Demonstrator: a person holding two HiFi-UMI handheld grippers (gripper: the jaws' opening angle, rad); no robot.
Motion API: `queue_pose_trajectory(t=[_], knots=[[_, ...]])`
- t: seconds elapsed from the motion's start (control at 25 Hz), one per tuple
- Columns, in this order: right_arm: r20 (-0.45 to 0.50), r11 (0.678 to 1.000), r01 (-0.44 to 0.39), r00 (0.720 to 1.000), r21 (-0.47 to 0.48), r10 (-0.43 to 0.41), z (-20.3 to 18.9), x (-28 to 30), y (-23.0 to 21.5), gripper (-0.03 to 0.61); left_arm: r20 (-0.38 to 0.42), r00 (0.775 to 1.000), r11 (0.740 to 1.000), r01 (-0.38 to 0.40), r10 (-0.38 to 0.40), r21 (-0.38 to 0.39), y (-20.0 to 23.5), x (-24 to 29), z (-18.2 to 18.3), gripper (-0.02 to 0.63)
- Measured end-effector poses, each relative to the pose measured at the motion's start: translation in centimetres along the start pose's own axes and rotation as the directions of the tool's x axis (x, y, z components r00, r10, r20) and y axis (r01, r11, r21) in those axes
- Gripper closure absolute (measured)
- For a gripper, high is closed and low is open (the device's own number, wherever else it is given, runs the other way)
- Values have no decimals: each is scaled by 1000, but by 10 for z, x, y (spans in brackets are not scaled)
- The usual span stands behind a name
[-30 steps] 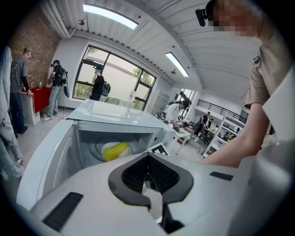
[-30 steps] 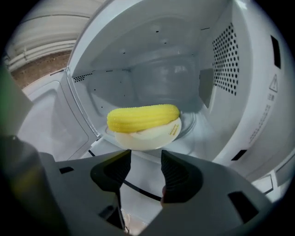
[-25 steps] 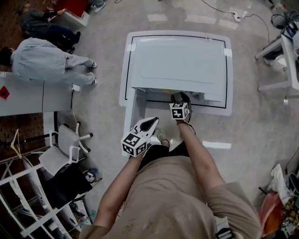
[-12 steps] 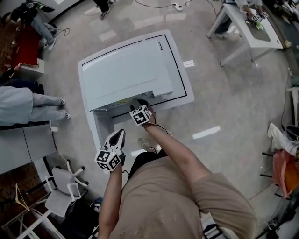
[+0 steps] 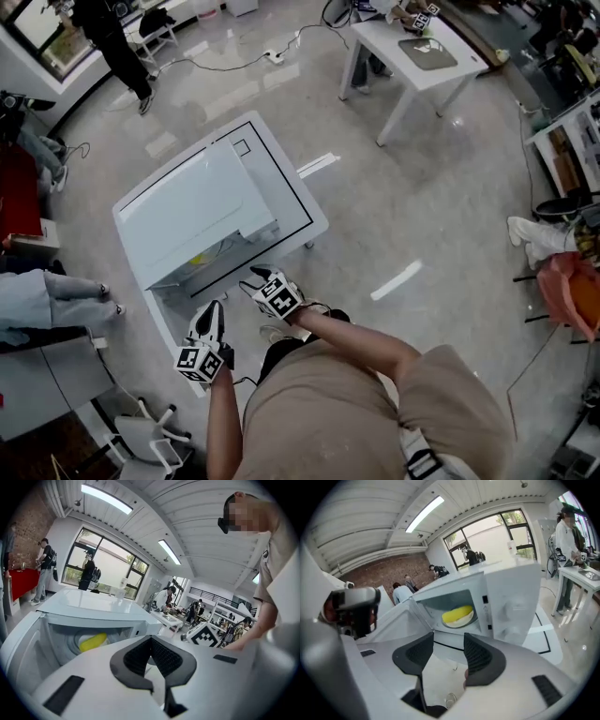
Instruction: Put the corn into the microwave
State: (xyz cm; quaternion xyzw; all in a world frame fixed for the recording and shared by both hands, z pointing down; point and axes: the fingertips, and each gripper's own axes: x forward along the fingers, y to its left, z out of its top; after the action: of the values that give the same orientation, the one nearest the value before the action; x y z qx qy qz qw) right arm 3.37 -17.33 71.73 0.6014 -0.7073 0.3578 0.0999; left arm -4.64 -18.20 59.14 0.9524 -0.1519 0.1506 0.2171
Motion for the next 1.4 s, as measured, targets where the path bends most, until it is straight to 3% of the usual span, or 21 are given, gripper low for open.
queue_pose_trajectory(t=[0.28, 0.56, 0.84, 1.04, 1.2, 1.4], knots=[[183, 997, 44, 983, -60, -32, 81, -108, -18, 370, 70, 997, 998, 36, -40, 59, -26, 21, 42, 607], [366, 974, 197, 920, -116, -142, 153, -198, -78, 370, 180, 982, 996, 39, -54, 83, -59, 40, 87, 607], [452, 955, 261, 875, -139, -174, 181, -237, -112, 370, 214, 976, 996, 22, -41, 89, -76, 54, 96, 607], [456, 949, 254, 878, -186, -145, 187, -242, -112, 370, 219, 976, 995, -19, -4, 102, -75, 51, 100, 607], [414, 920, 292, 895, -261, -166, 183, -233, -112, 406, 223, 974, 993, -55, 31, 103, -69, 47, 99, 607], [420, 914, 251, 902, -318, -101, 188, -223, -99, 436, 237, 969, 991, -89, 64, 99, -62, 42, 100, 607]])
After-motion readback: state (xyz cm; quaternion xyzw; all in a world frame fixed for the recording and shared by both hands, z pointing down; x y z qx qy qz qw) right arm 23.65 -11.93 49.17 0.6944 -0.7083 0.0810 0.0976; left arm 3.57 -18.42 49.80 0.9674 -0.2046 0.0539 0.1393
